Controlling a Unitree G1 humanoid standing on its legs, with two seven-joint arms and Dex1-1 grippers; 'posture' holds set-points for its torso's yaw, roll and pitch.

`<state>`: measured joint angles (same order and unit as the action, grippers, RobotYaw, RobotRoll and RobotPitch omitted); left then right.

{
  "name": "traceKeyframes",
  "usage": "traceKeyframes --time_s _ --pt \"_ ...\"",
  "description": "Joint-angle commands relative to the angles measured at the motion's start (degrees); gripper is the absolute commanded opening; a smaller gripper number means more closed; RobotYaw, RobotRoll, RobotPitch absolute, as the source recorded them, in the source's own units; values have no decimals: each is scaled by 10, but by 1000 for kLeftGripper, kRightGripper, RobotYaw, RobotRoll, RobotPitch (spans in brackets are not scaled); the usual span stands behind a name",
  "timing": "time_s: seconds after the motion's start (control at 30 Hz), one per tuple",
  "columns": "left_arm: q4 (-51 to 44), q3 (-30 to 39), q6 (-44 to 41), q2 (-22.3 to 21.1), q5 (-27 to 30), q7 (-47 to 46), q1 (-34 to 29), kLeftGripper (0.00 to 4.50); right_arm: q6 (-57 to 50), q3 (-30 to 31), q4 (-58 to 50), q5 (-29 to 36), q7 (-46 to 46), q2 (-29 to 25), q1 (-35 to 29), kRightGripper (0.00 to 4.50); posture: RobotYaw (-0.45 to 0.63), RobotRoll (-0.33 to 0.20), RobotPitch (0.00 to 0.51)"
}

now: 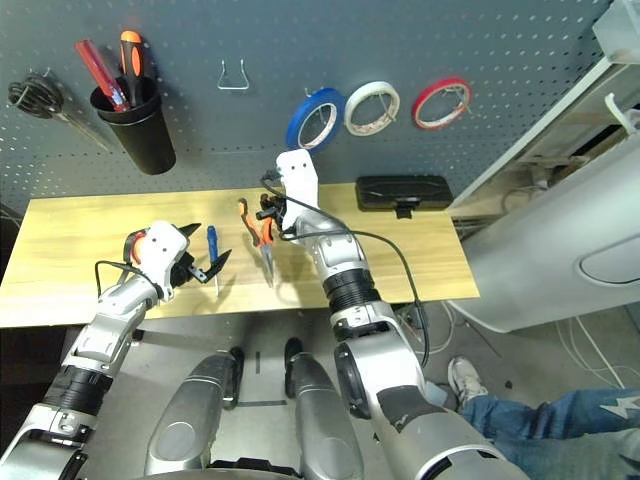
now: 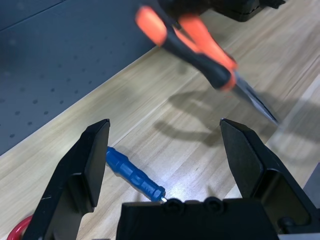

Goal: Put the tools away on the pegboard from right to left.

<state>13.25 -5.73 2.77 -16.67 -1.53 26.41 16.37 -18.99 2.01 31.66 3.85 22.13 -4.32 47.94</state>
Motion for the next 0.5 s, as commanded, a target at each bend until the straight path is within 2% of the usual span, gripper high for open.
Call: traceKeyframes --time_s 0.03,0.33,0.5 --pt "-1 -4 6 3 4 4 -10 4500 62 19 -38 -11 15 -6 -8 424 158 0 256" --pt "-6 0 30 10 17 5 0 4500 179 18 -79 -11 28 -17 -2 424 150 0 259" --pt "-54 32 43 36 71 -2 4 4500 229 4 -101 1 23 -16 11 424 149 0 259"
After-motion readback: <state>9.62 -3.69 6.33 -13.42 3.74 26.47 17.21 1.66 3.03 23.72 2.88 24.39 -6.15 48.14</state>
